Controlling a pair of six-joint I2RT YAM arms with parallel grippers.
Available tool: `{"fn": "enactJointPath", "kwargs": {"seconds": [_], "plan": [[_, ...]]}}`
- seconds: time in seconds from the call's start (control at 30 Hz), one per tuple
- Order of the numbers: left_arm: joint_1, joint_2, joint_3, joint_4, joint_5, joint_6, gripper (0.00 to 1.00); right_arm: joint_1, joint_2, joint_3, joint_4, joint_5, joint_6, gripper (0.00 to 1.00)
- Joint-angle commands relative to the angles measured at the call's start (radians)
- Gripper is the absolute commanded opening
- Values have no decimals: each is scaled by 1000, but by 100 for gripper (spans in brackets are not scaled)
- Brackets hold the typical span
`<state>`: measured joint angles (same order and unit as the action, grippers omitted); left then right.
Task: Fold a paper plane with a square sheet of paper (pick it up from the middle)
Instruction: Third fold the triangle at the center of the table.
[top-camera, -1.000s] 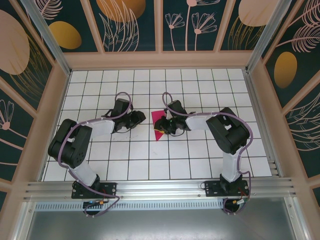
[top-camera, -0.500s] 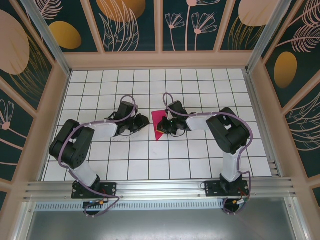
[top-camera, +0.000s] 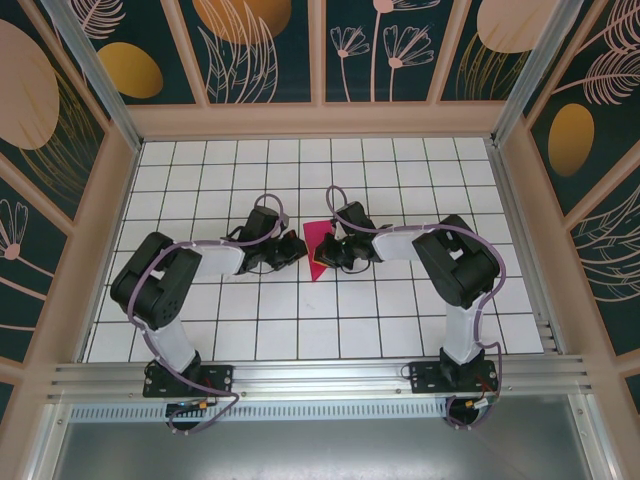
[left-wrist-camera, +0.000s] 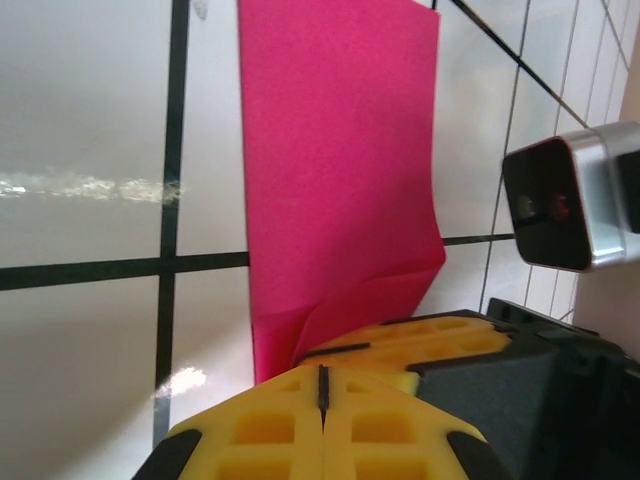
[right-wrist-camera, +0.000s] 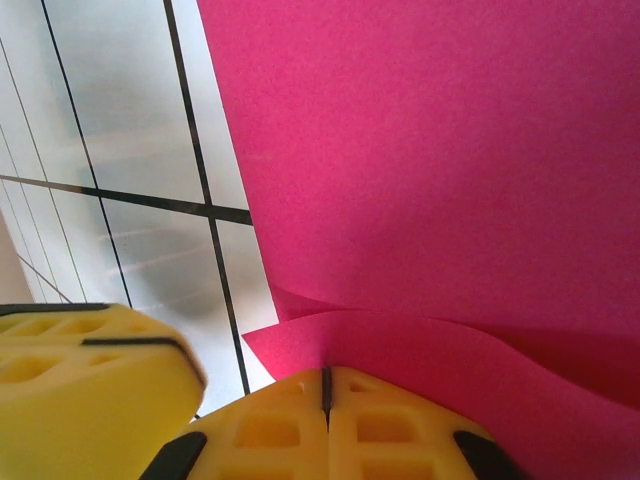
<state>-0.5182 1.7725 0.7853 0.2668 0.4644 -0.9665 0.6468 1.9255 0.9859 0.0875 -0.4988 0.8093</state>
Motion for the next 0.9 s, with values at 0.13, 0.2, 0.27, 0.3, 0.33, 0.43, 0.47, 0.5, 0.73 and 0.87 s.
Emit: {"fn": "enactJointPath", "kwargs": {"seconds": [0.13,0.2,0.27,0.3,0.33,0.43,0.47,0.5,0.73,0.87], "plan": [[-9,33,47,21,21,5,0,-9,40,-21,-64,44,-17,0],[-9,37,49,20,24,5,0,-9,41,-21,-63,45,-17,0],[-11,44,53,21,28,4,0,-9,42,-21,-64,44,-15,0],[-12,49,54,19,28,5,0,-9,42,-20,-64,44,-15,0],[-13,54,55,20,29,5,0,-9,43,-20,-65,45,-16,0],[-16,65,60,11,29,5,0,-9,41,-21,-66,46,-13,0],[-15,67,60,9,29,6,0,-9,42,-21,-64,46,-13,0],[-16,72,61,5,26,6,0,-9,41,-21,-65,46,-13,0],[-17,92,68,-29,-3,17,0,-9,34,-21,-65,46,-10,0],[-17,103,74,-46,-20,26,0,-9,23,-25,-52,36,-13,0]]}}
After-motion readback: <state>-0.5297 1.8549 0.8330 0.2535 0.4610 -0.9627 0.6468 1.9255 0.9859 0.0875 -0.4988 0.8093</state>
